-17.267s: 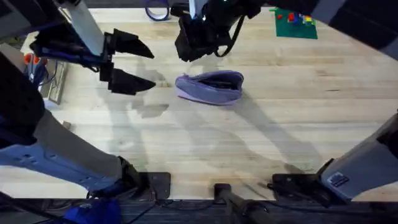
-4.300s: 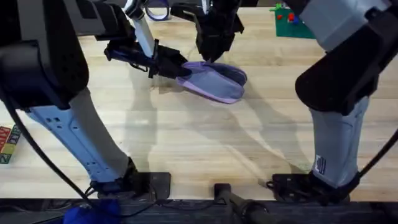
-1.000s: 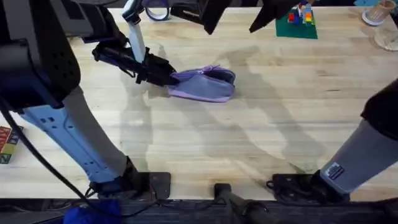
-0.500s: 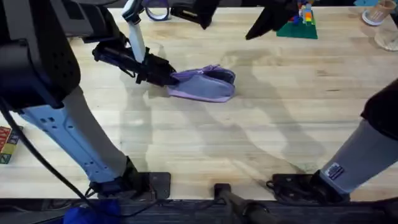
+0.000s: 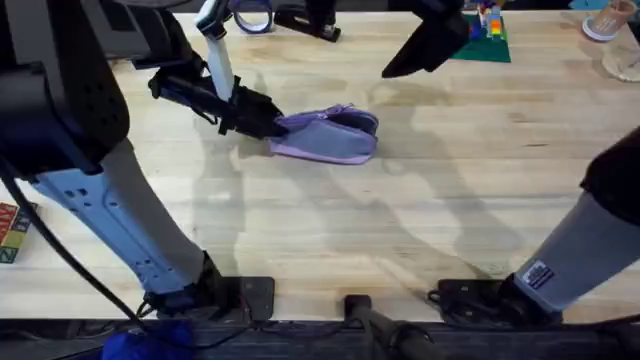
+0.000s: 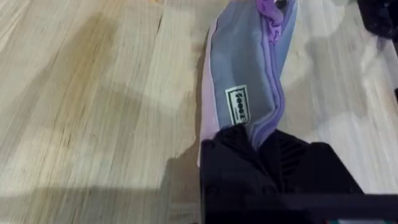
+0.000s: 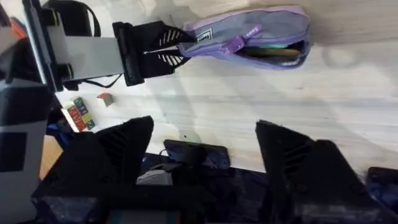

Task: Unzip the bag, pick up the pens from the table one at a time and place them inside, then zip the bag closed.

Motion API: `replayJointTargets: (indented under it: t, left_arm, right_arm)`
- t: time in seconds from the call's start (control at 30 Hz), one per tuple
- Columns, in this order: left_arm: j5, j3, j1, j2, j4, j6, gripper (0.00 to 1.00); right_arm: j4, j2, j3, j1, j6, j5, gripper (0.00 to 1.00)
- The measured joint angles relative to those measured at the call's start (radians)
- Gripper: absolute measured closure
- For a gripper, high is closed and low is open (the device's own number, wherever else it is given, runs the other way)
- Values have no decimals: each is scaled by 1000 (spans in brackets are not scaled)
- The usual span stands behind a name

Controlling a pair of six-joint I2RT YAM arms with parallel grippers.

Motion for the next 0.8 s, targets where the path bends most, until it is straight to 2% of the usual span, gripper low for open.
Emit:
replayJointTargets:
  t: [0.27,0.8]
  left_arm:
    - [0,0,0,0,0,0,958]
    - [-2,0,0,0,9,0,958]
  right_arm:
    - [1,2,0,12,62,54,5]
    - [58,82,2,105,180,208,5]
